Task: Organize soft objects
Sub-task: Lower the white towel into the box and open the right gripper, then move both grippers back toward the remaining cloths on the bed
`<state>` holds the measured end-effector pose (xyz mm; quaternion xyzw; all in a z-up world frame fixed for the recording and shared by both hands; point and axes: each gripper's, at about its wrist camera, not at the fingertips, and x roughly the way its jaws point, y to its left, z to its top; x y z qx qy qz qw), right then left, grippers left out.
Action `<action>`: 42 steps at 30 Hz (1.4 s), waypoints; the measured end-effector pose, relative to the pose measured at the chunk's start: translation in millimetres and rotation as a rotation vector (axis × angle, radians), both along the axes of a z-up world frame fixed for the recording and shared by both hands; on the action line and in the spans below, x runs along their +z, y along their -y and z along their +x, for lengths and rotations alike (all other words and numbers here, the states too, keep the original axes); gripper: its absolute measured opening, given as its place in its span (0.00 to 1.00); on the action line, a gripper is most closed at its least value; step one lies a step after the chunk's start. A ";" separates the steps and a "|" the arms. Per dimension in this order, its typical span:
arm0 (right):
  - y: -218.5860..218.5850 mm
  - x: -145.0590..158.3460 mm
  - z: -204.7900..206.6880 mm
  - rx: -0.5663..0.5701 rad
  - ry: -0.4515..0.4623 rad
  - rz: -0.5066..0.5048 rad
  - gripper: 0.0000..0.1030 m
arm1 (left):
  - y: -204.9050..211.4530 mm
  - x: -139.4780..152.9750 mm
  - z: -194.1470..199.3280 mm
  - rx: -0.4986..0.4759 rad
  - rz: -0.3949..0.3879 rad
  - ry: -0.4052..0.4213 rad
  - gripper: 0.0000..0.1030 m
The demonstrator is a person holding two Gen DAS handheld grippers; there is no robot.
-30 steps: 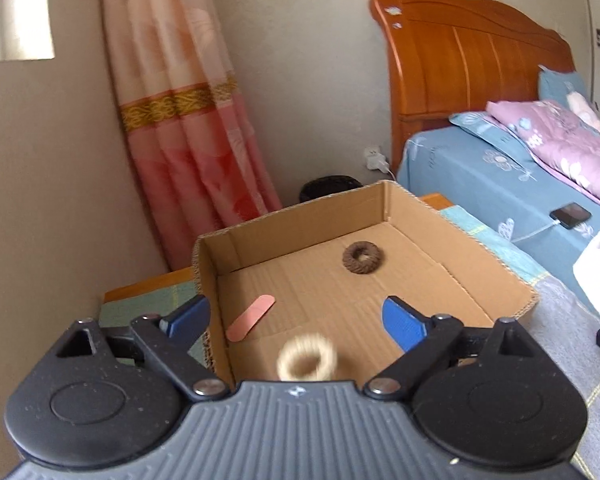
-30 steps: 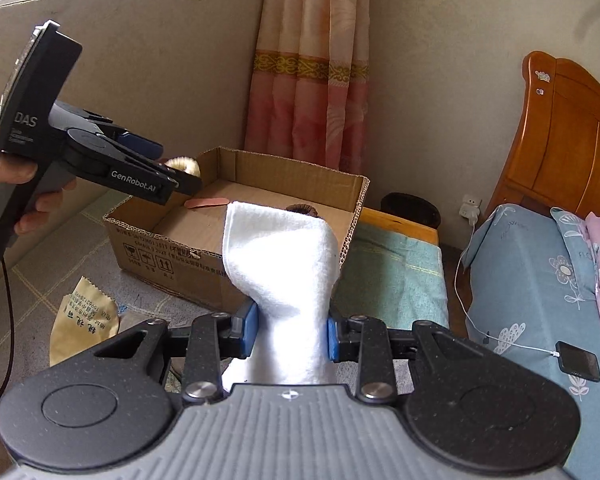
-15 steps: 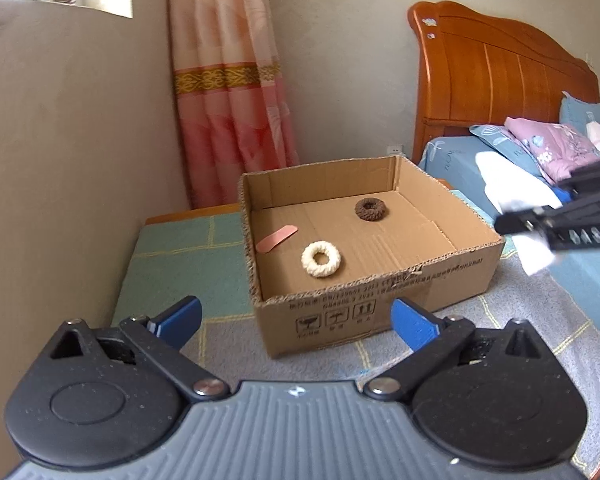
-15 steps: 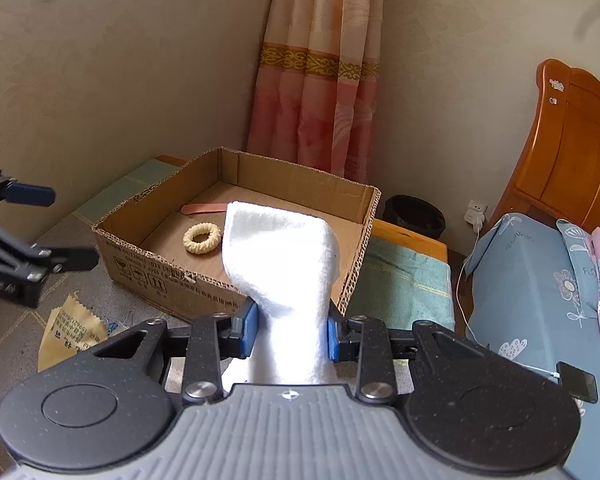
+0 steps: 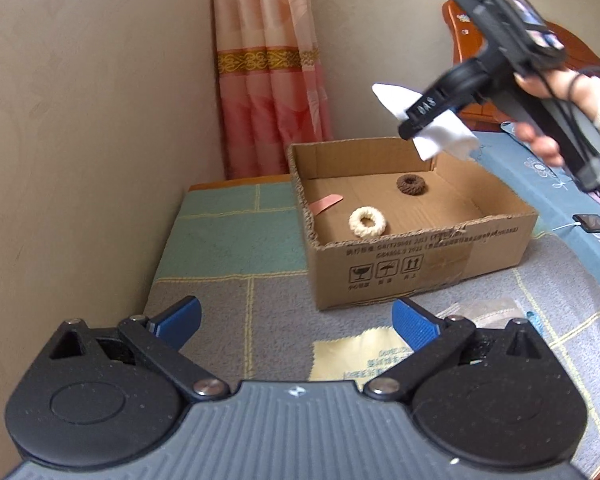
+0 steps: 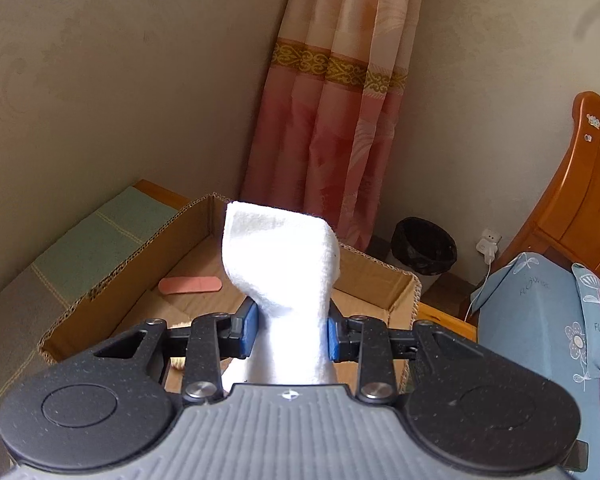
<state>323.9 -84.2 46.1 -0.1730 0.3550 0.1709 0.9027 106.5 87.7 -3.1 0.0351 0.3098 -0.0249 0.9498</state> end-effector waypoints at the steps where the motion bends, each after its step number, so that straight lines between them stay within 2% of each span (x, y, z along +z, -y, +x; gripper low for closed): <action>1: -6.0 -1.8 8.1 0.000 -0.004 -0.002 0.36 | -2.8 -1.3 0.0 0.009 0.000 -0.002 0.98; 6: -31.3 -12.4 45.1 -0.003 -0.035 -0.014 0.39 | -16.5 -5.4 2.5 0.046 -0.025 -0.010 0.98; 7: -34.6 -15.1 49.9 -0.008 -0.033 -0.015 0.48 | -18.2 -6.6 3.1 0.052 -0.028 -0.013 0.98; 8: -37.2 -18.3 54.0 -0.015 -0.037 -0.019 0.64 | -19.4 -7.4 3.3 0.054 -0.030 -0.015 0.98; 10: -41.3 -25.1 58.2 -0.009 -0.055 -0.029 0.76 | -21.4 -8.7 3.0 0.056 -0.031 -0.017 0.98; 13: -42.0 -29.3 53.3 -0.013 -0.053 -0.042 0.87 | -23.1 -9.7 1.9 0.056 -0.035 -0.019 0.98; 17: -36.2 -21.3 36.9 -0.010 -0.037 -0.022 0.93 | -20.8 -7.9 -1.5 0.052 -0.034 -0.017 0.98; 22: -24.5 -3.5 6.3 -0.003 -0.003 0.015 0.99 | -15.7 -2.5 -10.2 0.037 -0.034 -0.002 0.98; 28: -8.7 5.4 -39.2 0.018 0.019 0.037 1.00 | -11.8 1.0 -16.8 0.035 -0.021 -0.001 0.98; 36: 23.4 -4.4 -97.0 -0.026 0.046 0.062 1.00 | -3.7 -3.3 -27.3 0.012 0.002 -0.030 0.99; 42: 44.8 -28.6 -136.2 -0.084 0.052 0.078 1.00 | 8.1 -10.7 -31.5 -0.032 0.002 -0.059 0.99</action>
